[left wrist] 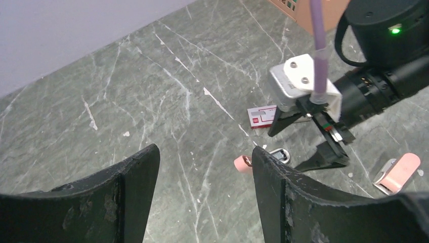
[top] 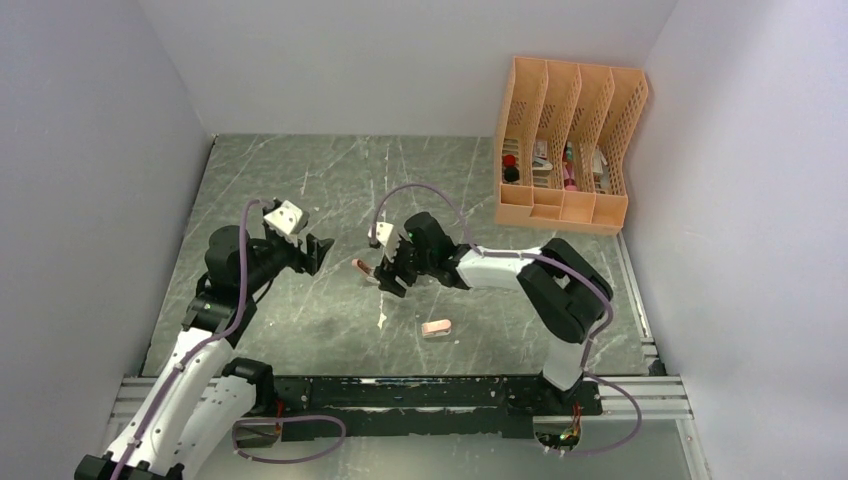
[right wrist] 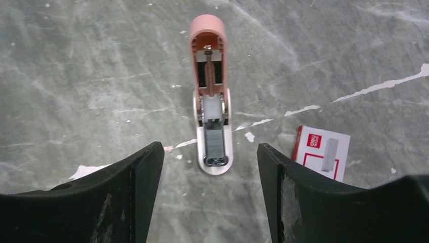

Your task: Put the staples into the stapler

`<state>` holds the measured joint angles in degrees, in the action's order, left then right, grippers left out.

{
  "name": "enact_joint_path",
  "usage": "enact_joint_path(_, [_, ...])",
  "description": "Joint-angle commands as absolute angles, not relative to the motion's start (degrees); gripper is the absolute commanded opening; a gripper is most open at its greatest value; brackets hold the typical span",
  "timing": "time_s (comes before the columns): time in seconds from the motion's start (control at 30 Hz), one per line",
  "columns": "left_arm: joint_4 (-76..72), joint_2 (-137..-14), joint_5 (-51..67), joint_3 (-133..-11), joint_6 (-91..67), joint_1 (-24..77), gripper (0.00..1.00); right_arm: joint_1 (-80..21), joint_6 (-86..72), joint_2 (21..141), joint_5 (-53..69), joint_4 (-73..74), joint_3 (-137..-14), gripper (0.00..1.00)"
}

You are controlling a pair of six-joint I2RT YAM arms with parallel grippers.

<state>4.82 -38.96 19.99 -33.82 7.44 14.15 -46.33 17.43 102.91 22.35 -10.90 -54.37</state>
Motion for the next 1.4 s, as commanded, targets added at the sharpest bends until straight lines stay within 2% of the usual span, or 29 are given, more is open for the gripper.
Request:
enact_joint_path(0.0, [6.45,-38.70,23.07,-35.38,8.05,13.28,0.71,-45.23,21.90,106.05,24.33,-11.25,-57.05,0.71])
enact_joint_path(0.27, [6.43,-40.54,24.36,-35.90,8.58,13.01,0.72,-45.24,23.67,109.24,23.94,-10.37,-58.42,0.61])
enact_joint_path(0.5, [5.91,-41.50,25.48,-36.12,7.95,12.92,0.71,-45.18,24.67,109.95,19.97,-10.23,-56.08,0.39])
enact_joint_path(0.63, [6.09,-41.58,25.92,-36.08,8.00,12.92,0.71,-45.18,23.70,108.79,20.14,-12.14,-54.26,0.22])
enact_joint_path(0.73, [5.79,-41.19,27.02,-35.74,8.00,12.92,0.72,-45.18,22.82,107.73,21.42,-12.17,-54.13,0.12])
enact_joint_path(1.07, [3.31,-37.84,33.53,-33.55,6.79,12.92,0.75,-45.18,20.45,99.39,24.71,-10.93,-51.87,0.08])
enact_joint_path(1.13, [3.20,-36.97,34.53,-33.33,6.78,12.91,0.96,-45.18,19.42,96.55,24.78,-10.20,-51.12,0.07])
enact_joint_path(1.37, [0.18,-34.14,41.93,-31.93,6.48,12.92,1.00,-45.18,15.82,84.12,23.07,-5.68,-47.82,0.06])
